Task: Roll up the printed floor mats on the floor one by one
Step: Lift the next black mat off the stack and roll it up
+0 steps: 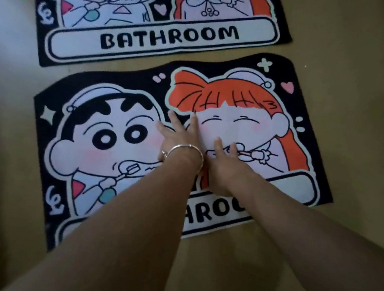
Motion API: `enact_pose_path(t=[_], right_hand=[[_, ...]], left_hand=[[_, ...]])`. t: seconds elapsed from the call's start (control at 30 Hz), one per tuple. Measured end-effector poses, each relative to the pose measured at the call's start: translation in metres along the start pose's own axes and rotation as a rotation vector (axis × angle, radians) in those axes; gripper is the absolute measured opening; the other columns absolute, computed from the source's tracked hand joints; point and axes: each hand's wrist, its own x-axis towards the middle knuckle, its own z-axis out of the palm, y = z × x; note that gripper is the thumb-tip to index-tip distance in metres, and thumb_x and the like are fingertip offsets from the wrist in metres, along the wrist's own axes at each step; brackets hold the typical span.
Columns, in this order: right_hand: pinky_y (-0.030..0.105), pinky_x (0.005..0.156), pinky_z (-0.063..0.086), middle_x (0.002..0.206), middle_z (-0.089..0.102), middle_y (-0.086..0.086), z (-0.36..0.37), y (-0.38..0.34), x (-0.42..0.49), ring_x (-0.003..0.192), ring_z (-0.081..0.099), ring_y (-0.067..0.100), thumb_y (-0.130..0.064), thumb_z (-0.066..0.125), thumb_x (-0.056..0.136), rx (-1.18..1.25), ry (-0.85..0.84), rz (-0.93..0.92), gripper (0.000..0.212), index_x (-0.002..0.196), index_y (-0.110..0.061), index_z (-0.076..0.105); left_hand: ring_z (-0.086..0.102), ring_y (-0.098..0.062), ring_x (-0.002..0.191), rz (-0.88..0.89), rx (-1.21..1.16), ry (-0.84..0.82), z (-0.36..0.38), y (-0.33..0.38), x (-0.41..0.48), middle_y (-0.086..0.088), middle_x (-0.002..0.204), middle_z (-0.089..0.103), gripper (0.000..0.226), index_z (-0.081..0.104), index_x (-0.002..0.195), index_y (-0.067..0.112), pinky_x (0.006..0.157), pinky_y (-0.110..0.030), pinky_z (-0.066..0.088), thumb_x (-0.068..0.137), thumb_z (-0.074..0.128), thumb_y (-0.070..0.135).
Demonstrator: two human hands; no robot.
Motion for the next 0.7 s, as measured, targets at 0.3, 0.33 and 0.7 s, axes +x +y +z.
enact_pose_path(t=[0.3, 0.33, 0.7], right_hand=[[0.048, 0.105, 0.036, 0.153, 0.020, 0.006, -0.034, 0.011, -0.008, 0.138, 0.026, 0.033, -0.031, 0.048, 0.095, 0.075, 0.026, -0.050, 0.057, 0.147, -0.023, 0.027], [0.048, 0.106, 0.035, 0.155, 0.016, 0.003, -0.032, 0.018, -0.008, 0.139, 0.022, 0.031, -0.026, 0.048, 0.095, 0.062, 0.047, -0.051, 0.056, 0.147, -0.021, 0.027], [0.040, 0.096, 0.043, 0.139, 0.036, 0.005, -0.057, 0.044, 0.014, 0.125, 0.035, 0.026, -0.012, 0.049, 0.091, -0.038, 0.301, -0.142, 0.043, 0.134, -0.015, 0.044]], left_hand=[[-0.018, -0.056, 0.134, -0.005, 0.064, -0.021, -0.002, -0.005, 0.017, -0.020, 0.147, -0.036, 0.121, -0.028, 0.141, 0.040, 0.088, -0.059, 0.048, 0.080, 0.071, 0.005], [-0.018, -0.057, 0.133, -0.005, 0.083, -0.034, -0.001, -0.005, 0.019, -0.021, 0.146, -0.037, 0.129, -0.032, 0.139, 0.040, 0.086, -0.059, 0.048, 0.076, 0.077, 0.011], [-0.020, -0.054, 0.134, 0.039, 0.047, -0.075, -0.009, -0.006, 0.017, -0.017, 0.145, -0.041, 0.138, -0.031, 0.136, 0.046, 0.094, -0.059, 0.044, 0.065, 0.086, 0.030]])
